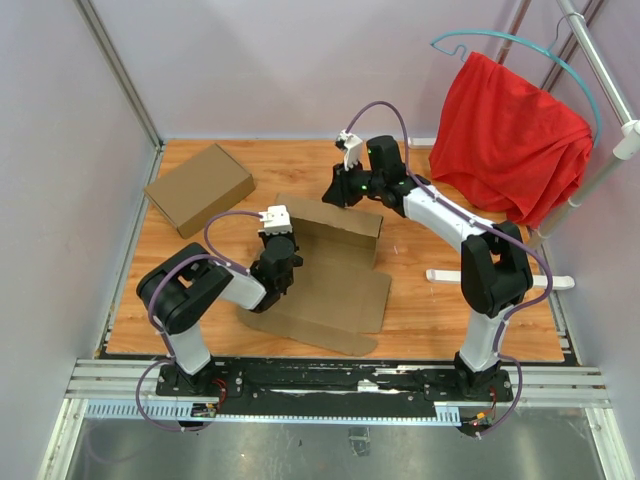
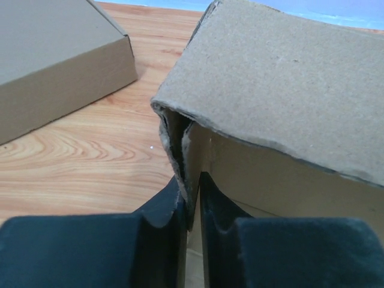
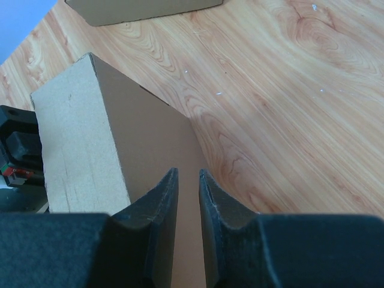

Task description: Fold the paper box

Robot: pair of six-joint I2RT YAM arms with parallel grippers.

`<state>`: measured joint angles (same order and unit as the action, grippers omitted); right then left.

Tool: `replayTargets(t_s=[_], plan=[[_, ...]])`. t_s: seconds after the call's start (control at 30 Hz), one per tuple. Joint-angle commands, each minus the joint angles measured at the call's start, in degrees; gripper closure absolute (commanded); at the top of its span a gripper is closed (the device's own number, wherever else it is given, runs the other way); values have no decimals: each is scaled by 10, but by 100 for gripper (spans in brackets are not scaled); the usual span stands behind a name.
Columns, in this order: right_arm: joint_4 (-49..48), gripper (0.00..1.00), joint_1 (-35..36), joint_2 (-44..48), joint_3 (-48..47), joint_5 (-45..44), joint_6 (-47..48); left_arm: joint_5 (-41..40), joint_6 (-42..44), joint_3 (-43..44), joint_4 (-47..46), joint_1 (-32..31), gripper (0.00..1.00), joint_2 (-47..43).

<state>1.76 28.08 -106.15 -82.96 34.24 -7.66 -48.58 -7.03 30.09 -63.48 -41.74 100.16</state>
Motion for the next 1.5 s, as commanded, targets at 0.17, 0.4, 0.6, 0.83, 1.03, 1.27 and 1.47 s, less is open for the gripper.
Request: replayTargets(t_s=[0.17, 0.4, 0.6, 0.83, 1.03, 1.27, 1.47], plan=[[12, 78, 4, -13, -15, 17, -16, -53, 15, -4, 99, -2, 75, 38], [13, 79, 4, -8, -13, 14, -15, -56, 12, 1, 102, -2, 99, 59], [14, 78, 4, -6, -13, 9, -16, -57, 29, -10, 81, -2, 100, 48], [15, 68, 4, -2, -27, -24, -19, -69, -35, -3, 193, -2, 52, 5], [25, 64, -3, 3, -66, -89, -17, -30, -112, -9, 315, -4, 44, -91], [60, 63, -14, 32, -121, -148, 14, 23, -177, -14, 470, -9, 41, -261], [99, 61, -5, 108, -68, -135, 85, 28, -199, -6, 586, -8, 42, -434]])
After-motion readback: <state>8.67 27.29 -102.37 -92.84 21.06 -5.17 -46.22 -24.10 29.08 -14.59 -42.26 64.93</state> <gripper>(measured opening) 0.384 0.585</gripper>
